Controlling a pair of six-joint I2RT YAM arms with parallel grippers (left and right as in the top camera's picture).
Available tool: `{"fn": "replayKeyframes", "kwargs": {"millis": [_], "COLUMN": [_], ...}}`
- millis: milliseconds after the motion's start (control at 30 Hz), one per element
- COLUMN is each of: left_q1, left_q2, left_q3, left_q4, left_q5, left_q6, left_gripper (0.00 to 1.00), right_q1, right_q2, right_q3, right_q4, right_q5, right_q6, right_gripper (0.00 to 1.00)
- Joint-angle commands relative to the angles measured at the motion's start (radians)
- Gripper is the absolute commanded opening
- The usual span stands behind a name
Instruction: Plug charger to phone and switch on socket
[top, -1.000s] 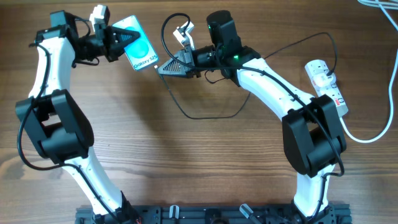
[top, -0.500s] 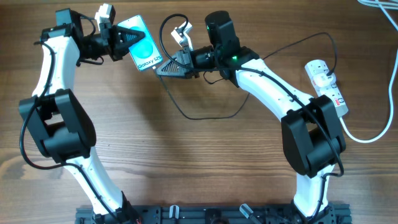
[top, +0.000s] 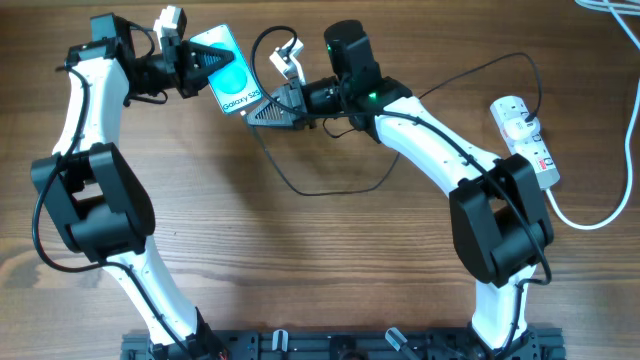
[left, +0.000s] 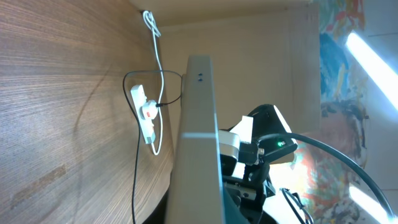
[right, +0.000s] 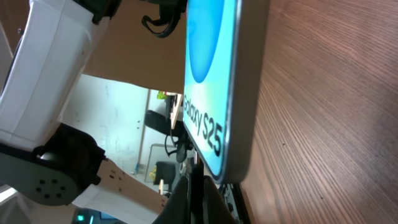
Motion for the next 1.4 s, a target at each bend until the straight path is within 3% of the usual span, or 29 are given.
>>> {"fn": "replayKeyframes", "kwargs": {"millis": [0,800,1367], "left_q1": [-0.005,-0.025,0.016], "left_q2": [-0.022,-0.022,-0.022], "left_q3": [0.008,0.008,0.008], "left_q4": [0.002,0.006,0.014], "left_q5": [0.048,0.048,0.048], "left_q6": [-0.006,-0.006,-0.006], "left_gripper": [0.04,0.04,0.04], "right_q1": [0.002,-0.024,-0.024], "right_q2": [0.015,0.015,0.015], "right_q3": [0.002,0.002,0.002], "right_q4": [0.005,0.058,0.005], "right_q5": [-0.008,0.013,0.014], "right_q6": [0.006,0.069,0.052], "right_gripper": [0.04,0.04,0.04]}}
